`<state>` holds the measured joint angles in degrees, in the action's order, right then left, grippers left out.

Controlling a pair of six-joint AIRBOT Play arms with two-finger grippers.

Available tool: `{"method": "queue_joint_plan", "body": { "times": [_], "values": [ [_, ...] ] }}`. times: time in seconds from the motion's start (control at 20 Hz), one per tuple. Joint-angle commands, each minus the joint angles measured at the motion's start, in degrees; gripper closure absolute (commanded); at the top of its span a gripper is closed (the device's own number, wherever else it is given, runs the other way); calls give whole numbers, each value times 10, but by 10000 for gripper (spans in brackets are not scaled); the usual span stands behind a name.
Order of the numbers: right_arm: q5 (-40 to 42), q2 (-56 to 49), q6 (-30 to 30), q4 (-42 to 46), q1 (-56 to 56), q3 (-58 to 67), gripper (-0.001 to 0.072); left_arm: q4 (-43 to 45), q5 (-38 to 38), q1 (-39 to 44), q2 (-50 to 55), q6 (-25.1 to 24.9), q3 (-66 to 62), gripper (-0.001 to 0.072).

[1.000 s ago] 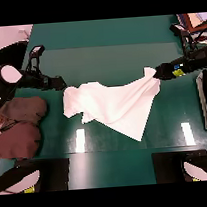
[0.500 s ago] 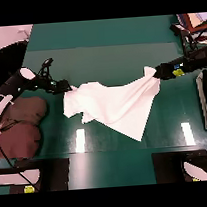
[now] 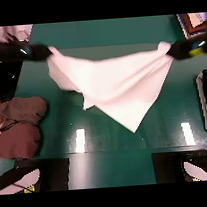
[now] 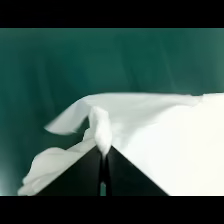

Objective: Fold the shirts.

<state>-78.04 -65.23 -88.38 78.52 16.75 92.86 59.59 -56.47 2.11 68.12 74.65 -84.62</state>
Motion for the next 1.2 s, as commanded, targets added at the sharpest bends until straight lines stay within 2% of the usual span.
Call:
{"method": "queue_joint_plan", "body": {
  "times": [0.0,0.1,0.2,0.4,0.55,0.8,1.05,1.15],
  "values": [
    [-54,1,4,16,-27,160,690,49,0,0,-118,1,-107,681],
    [-90,1,4,16,-43,261,690,52,3,0,-170,4,-164,681],
    [-87,22,7,16,-55,304,690,52,2,0,-205,8,-218,682],
    [-30,118,7,16,-90,232,691,52,1,0,-219,18,-309,682],
    [-22,142,7,16,-130,234,691,59,11,0,-214,19,-321,682],
    [-88,53,7,-2,-148,285,692,79,-17,0,-129,34,-291,682],
    [-90,-75,8,-8,-87,146,691,86,-81,0,15,52,-175,680],
    [-68,-144,12,-8,-78,114,691,87,-73,0,80,53,-120,680]
  ]
}}
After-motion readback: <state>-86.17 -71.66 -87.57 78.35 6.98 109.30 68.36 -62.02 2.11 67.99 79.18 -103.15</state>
